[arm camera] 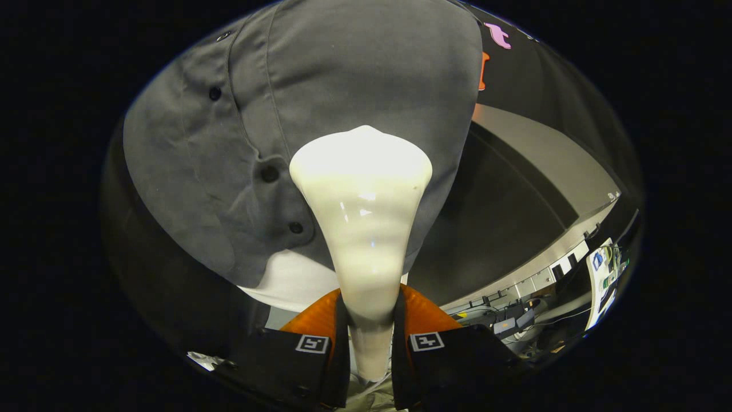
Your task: Iron the clothes twice with a garment steamer, once on the left side and once on the right side.
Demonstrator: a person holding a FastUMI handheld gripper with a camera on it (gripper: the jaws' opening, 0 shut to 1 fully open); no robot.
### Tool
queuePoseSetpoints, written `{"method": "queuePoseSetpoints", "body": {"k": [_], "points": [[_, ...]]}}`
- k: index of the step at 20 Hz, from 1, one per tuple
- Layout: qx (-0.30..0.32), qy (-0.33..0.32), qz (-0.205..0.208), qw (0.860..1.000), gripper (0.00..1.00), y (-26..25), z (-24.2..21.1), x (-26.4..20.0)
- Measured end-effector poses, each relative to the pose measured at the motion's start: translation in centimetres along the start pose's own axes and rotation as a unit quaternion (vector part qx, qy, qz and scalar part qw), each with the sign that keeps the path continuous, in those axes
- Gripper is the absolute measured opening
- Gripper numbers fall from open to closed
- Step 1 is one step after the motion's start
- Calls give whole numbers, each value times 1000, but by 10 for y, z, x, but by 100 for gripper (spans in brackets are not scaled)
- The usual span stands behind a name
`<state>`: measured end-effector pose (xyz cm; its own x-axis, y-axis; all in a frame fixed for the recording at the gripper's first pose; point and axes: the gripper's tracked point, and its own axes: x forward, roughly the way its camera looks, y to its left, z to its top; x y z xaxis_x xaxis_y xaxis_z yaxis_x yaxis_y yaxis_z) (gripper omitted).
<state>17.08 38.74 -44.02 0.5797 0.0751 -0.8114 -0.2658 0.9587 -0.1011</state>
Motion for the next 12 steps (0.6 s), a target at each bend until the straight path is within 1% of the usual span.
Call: {"method": "queuePoseSetpoints", "body": {"k": [8, 12], "points": [[0, 35, -1, 999, 38, -6, -50, 34], [4, 52, 0, 999, 38, -6, -68, 41]]}}
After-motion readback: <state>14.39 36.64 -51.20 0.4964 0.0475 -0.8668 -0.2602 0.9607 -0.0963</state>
